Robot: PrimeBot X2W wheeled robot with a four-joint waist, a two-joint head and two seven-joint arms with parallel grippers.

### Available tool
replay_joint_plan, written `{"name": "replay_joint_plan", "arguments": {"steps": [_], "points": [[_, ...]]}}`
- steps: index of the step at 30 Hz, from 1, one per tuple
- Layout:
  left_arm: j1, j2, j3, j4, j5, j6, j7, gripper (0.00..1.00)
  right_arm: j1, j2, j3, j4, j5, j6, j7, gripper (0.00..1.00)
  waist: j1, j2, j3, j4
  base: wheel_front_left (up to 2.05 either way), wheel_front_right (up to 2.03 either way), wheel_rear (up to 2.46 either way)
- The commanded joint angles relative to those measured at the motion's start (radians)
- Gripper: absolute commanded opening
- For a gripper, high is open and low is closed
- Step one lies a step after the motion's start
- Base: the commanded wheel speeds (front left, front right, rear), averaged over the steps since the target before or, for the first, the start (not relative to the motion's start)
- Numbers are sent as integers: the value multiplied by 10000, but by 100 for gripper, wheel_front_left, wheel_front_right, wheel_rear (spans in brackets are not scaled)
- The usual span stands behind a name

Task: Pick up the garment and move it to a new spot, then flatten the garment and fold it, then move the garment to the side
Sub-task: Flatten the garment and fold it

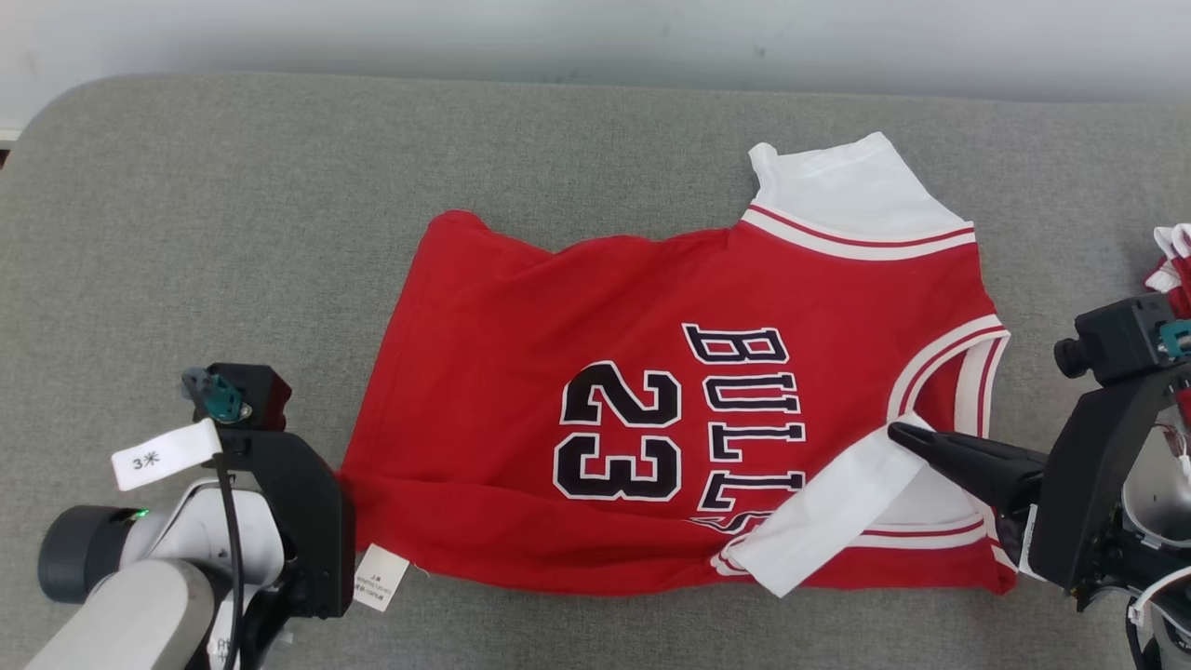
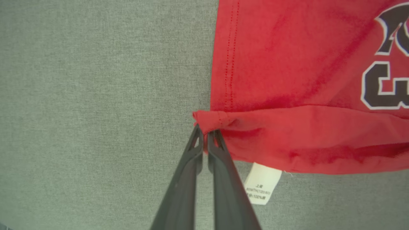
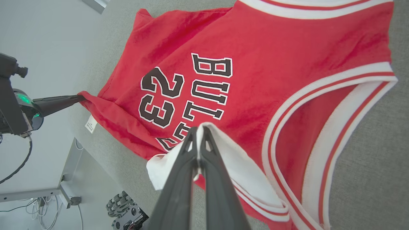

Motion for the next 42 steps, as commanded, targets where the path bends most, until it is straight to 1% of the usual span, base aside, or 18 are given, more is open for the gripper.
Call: {"name": "replay_joint_plan", "arguments": {"steps": [1,4,7,10,14,15,16,18,21,23,25,29,31,34,42], "points": [[-158,-31,-48,37,-29,-22,38,0,-15,-119,17,13,166,25,49,0,-1,-1,4,24,0,0,0],[-104,-61,-116,8,-92,-79,81,0,183,-196,11,28,224,25,239,0,-1,-1,-9,48,0,0,0],[219,-29,-168,-165,-207,-33,134,0,514,-320,-153,-130,374,25,558,0,-1,-1,-43,107,0,0,0],[512,156,-194,-549,-275,-45,226,0,914,-368,-550,-395,482,25,858,0,-1,-1,-76,185,0,0,0],[873,547,-179,-1349,-293,121,563,0,1383,-335,-1091,-877,573,26,1380,0,-1,-1,-74,283,0,0,0],[943,661,-164,-1599,-253,184,634,0,1477,-288,-1204,-1005,605,26,1514,0,-1,-1,-62,297,0,0,0],[1156,910,-149,-2081,-204,304,830,0,1722,-159,-1420,-1225,662,26,1856,0,-1,-1,-28,328,0,0,0],[1377,1130,-117,-2472,-174,471,1004,0,1884,-59,-1607,-1464,641,26,2148,0,-1,-1,2,347,0,0,0],[1744,1371,-35,-2758,-300,716,1174,0,2202,223,-1864,-1714,729,26,2493,0,-1,-1,31,379,0,0,0],[1859,1447,33,-2865,-380,767,1222,0,2168,396,-2095,-1971,829,26,2494,0,-1,-1,71,396,0,0,0],[1825,1502,90,-2898,-449,737,1247,0,2052,599,-2338,-2146,979,26,2368,0,-1,-1,106,411,0,0,0],[1278,1567,67,-2866,-471,482,1529,0,1613,719,-2634,-2418,1221,26,2285,0,-1,-1,242,389,0,0,0],[898,1538,55,-2763,-423,373,1747,0,1313,769,-2702,-2409,1295,26,2179,0,-1,-1,359,381,0,0,0],[196,1326,-8,-2452,-425,206,2076,0,791,879,-2760,-2244,1351,26,1996,0,-1,-1,530,418,0,0,0],[-1753,415,-290,-802,-619,-349,2805,0,-457,1133,-2702,-1292,920,26,1439,0,-1,-1,915,504,0,0,0]]}}
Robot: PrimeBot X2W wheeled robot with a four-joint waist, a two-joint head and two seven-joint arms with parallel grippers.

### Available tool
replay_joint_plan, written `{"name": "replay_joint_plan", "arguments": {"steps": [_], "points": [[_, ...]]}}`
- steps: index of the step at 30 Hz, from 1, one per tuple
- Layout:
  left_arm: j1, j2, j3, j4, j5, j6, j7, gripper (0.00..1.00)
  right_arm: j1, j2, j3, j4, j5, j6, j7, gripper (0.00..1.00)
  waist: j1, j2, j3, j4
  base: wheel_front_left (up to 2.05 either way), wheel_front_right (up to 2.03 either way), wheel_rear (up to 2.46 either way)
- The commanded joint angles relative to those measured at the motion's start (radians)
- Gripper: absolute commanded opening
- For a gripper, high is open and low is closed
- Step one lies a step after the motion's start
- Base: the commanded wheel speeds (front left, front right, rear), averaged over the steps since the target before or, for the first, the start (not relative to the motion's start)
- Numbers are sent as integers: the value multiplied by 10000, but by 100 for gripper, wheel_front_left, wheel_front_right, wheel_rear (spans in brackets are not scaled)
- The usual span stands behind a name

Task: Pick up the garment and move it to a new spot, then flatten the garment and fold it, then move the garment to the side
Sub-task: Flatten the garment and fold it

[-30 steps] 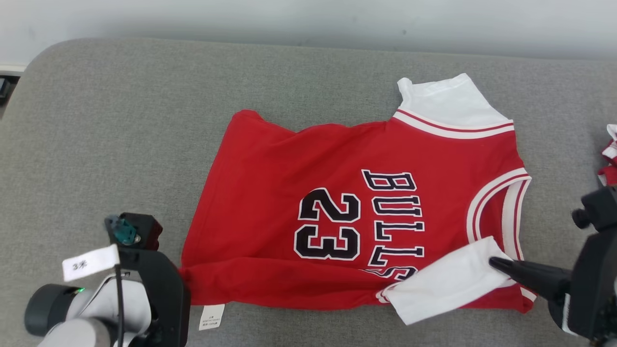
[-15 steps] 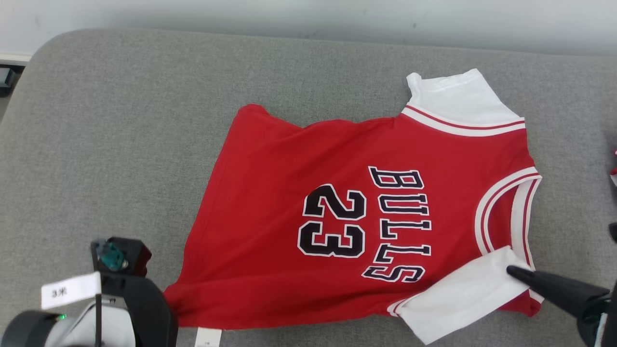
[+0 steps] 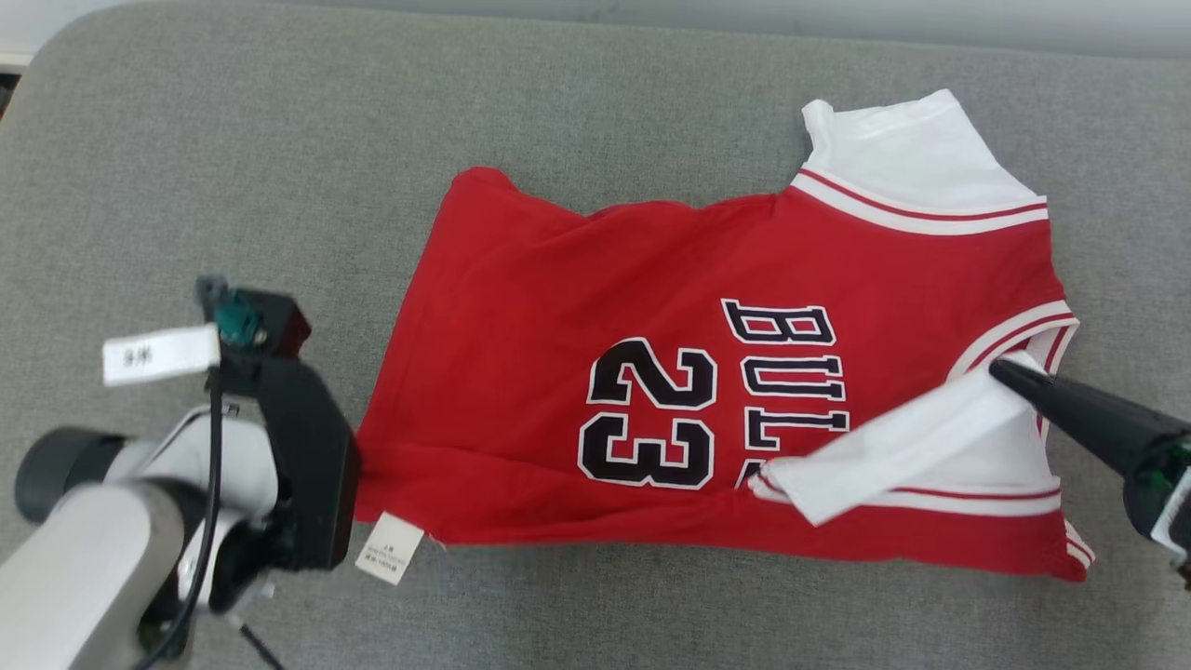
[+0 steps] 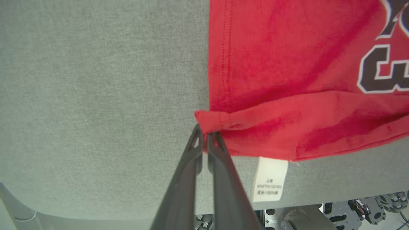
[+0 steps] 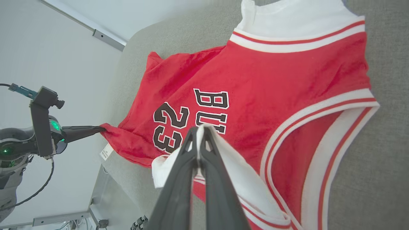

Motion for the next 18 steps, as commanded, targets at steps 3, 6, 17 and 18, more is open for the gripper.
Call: {"name": "replay_joint_plan", "arguments": {"steps": [3,6,17,18], "points": [[-727,-353,-76,661,-92,-162,149,0,-497,57,113,433,-274,26,-274,0,-1,-1,146,40,0,0,0],[-1277,-658,-145,1305,-112,-351,201,0,-783,97,332,821,-518,26,-507,0,-1,-1,217,18,0,0,0],[-2390,-1204,-264,3113,120,-629,-55,0,-1664,-25,1049,2065,-1582,26,-2297,0,-1,-1,380,-250,0,0,0],[-2406,-1237,-280,3199,113,-644,-75,0,-1713,-83,1227,2140,-1605,26,-2416,0,-1,-1,386,-262,0,0,0]]}}
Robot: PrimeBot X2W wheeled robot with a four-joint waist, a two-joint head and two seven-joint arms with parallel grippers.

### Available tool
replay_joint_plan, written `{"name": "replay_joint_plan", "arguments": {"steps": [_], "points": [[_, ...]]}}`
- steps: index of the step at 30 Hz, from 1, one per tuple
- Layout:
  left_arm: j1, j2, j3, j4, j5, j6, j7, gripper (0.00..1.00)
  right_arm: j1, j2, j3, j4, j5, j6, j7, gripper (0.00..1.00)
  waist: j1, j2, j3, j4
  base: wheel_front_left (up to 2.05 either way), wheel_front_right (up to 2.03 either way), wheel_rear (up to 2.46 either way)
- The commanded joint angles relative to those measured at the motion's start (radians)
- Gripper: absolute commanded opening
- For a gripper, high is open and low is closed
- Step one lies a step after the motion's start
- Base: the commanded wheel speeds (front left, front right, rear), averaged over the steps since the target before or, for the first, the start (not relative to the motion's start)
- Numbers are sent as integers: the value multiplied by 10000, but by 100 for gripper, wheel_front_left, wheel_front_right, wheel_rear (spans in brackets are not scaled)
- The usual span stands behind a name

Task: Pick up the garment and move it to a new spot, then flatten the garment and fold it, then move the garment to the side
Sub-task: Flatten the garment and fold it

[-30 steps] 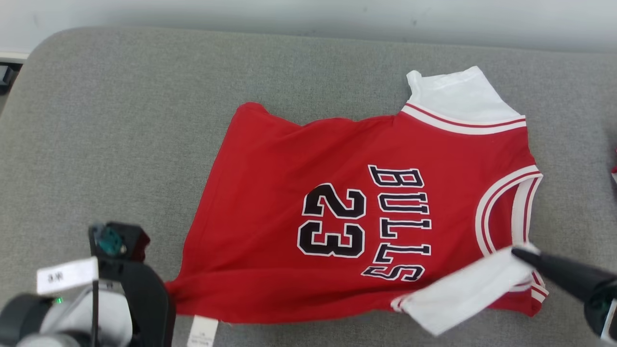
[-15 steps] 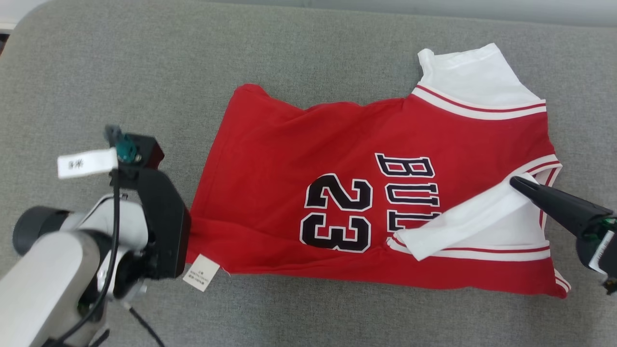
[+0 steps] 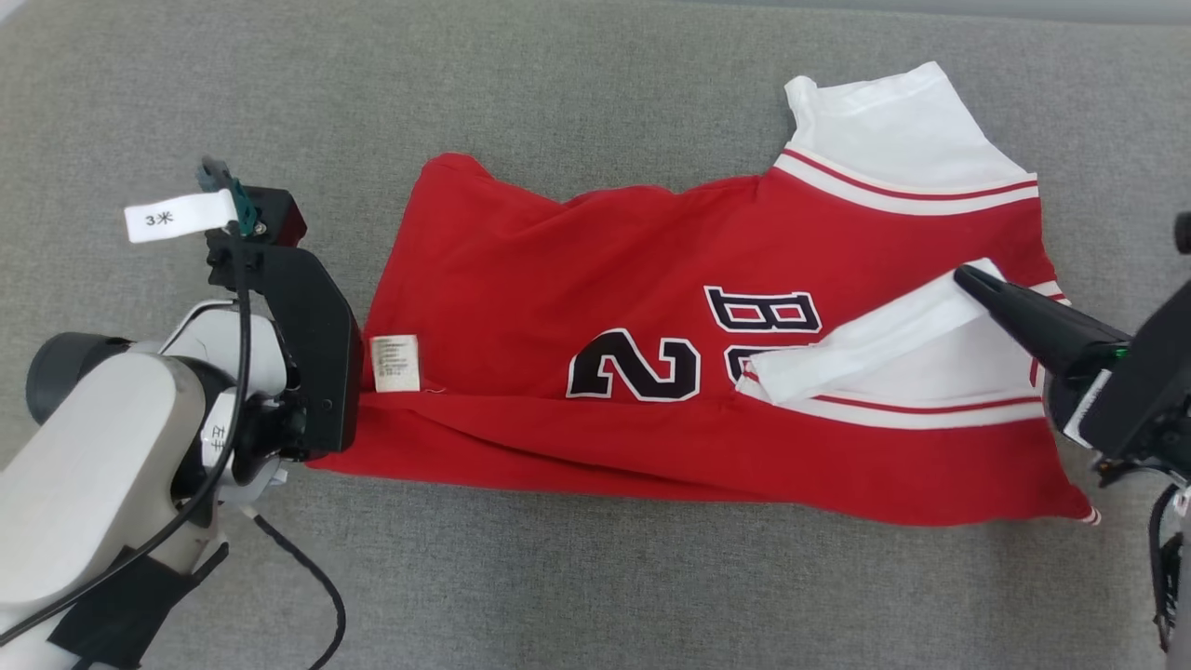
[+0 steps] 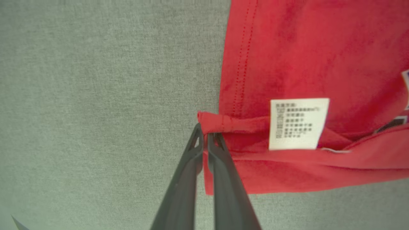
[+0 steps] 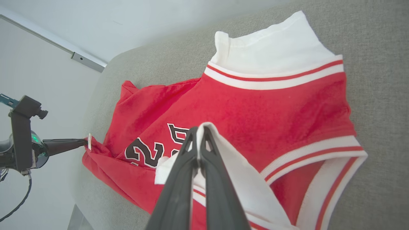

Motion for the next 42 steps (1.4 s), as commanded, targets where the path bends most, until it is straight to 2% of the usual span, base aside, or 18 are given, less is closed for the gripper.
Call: {"name": "replay_joint_plan", "arguments": {"steps": [1,2,4,5,6,7,8,9,10,11,17,22,29,35,40,42], "points": [[-139,-4,5,92,120,-41,-175,0,-156,-89,126,116,-104,26,-214,0,-1,-1,16,-23,0,0,0],[-158,-11,-11,196,132,-50,-224,23,-186,-138,265,207,-61,26,-303,13,-1,-1,18,-23,0,0,0],[-141,-61,-39,356,135,-62,-335,24,-208,-215,460,402,1,26,-467,15,-1,-1,10,-17,0,0,0],[-131,-80,-47,430,122,-87,-378,23,-204,-268,615,478,85,26,-489,0,-1,-1,0,-8,0,0,0],[-124,-96,-53,493,102,-113,-425,22,-206,-313,677,551,110,24,-585,0,-1,-1,-8,3,0,0,0],[-151,-112,-23,531,144,-105,-554,25,-273,-383,734,572,101,24,-734,9,-1,-1,-10,18,0,0,0],[-199,-103,-28,576,241,-130,-712,35,-302,-412,778,669,88,26,-852,1,-1,-1,-13,27,0,0,0],[-217,-118,-12,625,296,-122,-904,91,-309,-424,849,756,74,24,-960,7,-1,-1,-18,36,0,0,0],[-221,-158,17,682,360,-90,-1113,100,-385,-493,929,780,20,26,-1135,28,-1,-1,-22,47,0,0,0],[-243,-192,19,726,430,-98,-1315,100,-493,-502,887,862,-35,24,-1394,100,-1,-1,-29,58,0,0,0],[-48,-342,128,934,514,-92,-2411,100,-767,-707,942,1267,-335,24,-2722,100,-1,-1,-181,145,0,0,0],[597,-229,291,639,569,43,-3401,100,-453,-842,849,1126,-741,24,-3724,100,-1,-1,-487,203,0,0,0],[1787,80,452,-247,717,323,-4675,100,372,-469,440,498,-1302,26,-4400,100,-1,-1,-990,178,0,0,0],[3249,255,756,-1114,761,638,-6429,100,1210,308,-360,-63,-2195,24,-5068,100,-1,-1,-1417,27,0,0,0],[4315,302,747,-1417,902,807,-7511,100,2062,488,-649,-208,-2816,24,-5325,100,-1,-1,-1665,-62,0,0,0],[4694,297,804,-1438,925,931,-7940,100,2454,501,-599,15,-2673,24,-5392,100,-1,-1,-1716,-102,0,0,0]]}}
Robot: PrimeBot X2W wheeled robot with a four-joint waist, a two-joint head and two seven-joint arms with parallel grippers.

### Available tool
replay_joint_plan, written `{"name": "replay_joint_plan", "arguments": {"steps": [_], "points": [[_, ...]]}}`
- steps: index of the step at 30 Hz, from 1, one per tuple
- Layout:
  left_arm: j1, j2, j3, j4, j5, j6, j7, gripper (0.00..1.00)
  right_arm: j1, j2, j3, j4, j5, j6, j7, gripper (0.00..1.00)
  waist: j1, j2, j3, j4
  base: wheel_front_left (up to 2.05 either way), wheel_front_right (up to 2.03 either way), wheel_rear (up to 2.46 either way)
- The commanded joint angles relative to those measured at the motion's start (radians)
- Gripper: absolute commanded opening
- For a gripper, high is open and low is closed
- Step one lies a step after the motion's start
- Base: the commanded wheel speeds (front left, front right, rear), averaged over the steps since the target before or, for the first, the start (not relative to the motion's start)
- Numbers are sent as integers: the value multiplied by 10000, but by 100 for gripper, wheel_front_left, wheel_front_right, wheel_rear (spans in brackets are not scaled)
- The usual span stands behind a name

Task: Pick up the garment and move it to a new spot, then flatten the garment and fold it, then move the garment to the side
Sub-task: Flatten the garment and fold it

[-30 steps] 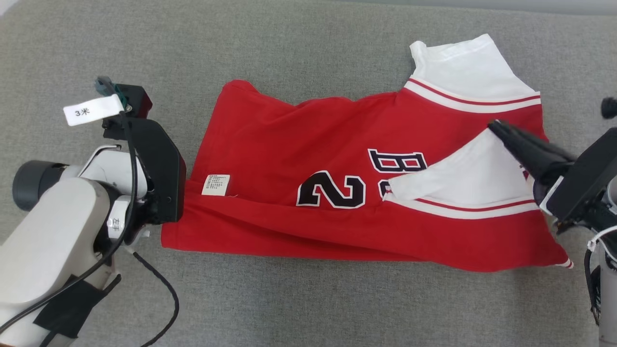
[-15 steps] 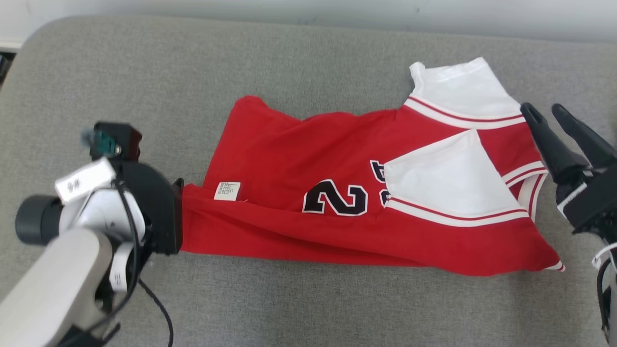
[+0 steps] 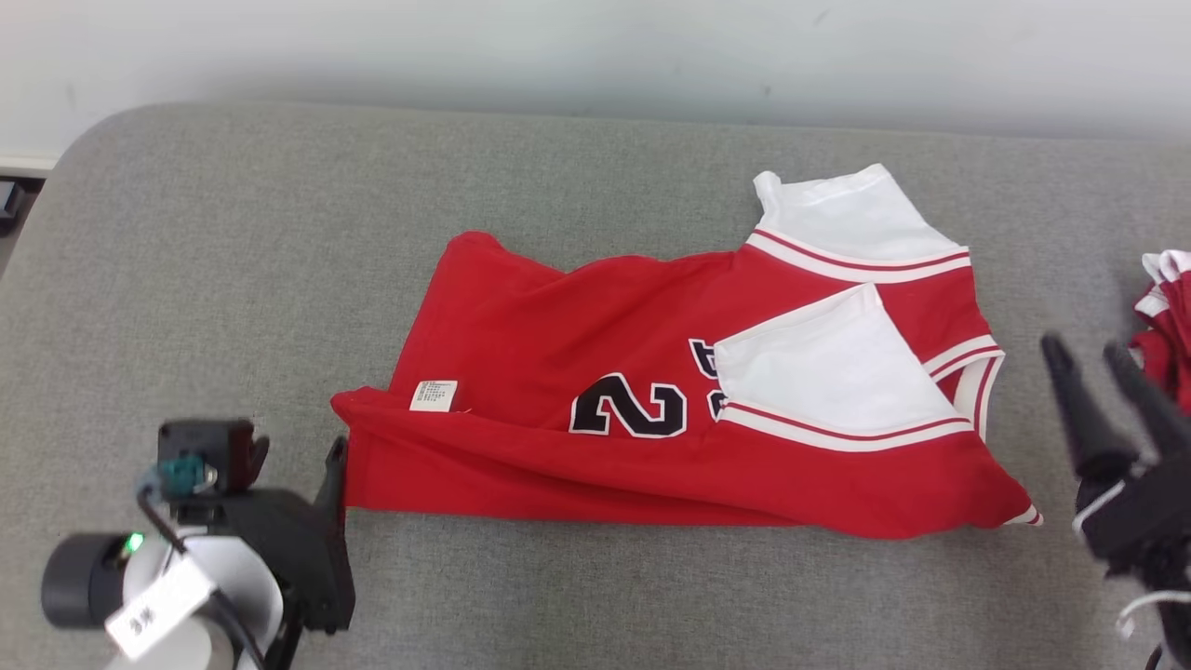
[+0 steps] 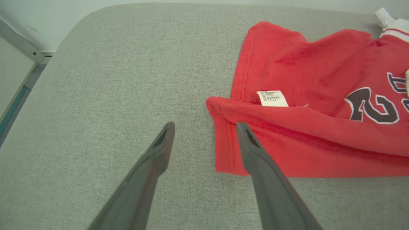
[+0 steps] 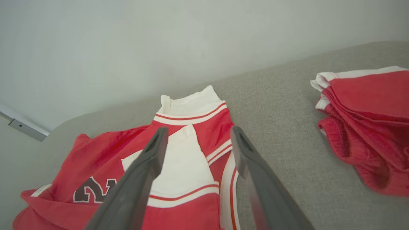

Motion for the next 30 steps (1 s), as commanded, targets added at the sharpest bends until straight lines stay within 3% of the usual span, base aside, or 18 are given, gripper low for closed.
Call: {"name": "replay_joint_plan", "arguments": {"steps": [1,8,14,30], "points": [[193,35,48,18,121,87,-167,100,168,12,11,118,126,22,-83,100,2,1,-68,-49,0,0,0],[732,-109,-193,508,229,105,-862,100,1046,12,724,1165,-301,22,-490,100,2,1,-71,-86,0,0,0],[469,-350,-463,1202,163,-201,-988,100,1362,8,1229,1654,-771,22,-445,100,2,1,-13,-125,0,0,0],[-5,-396,-477,1446,-182,-446,-460,100,1055,6,1116,1189,-1132,22,342,100,2,1,170,-86,0,0,0]]}}
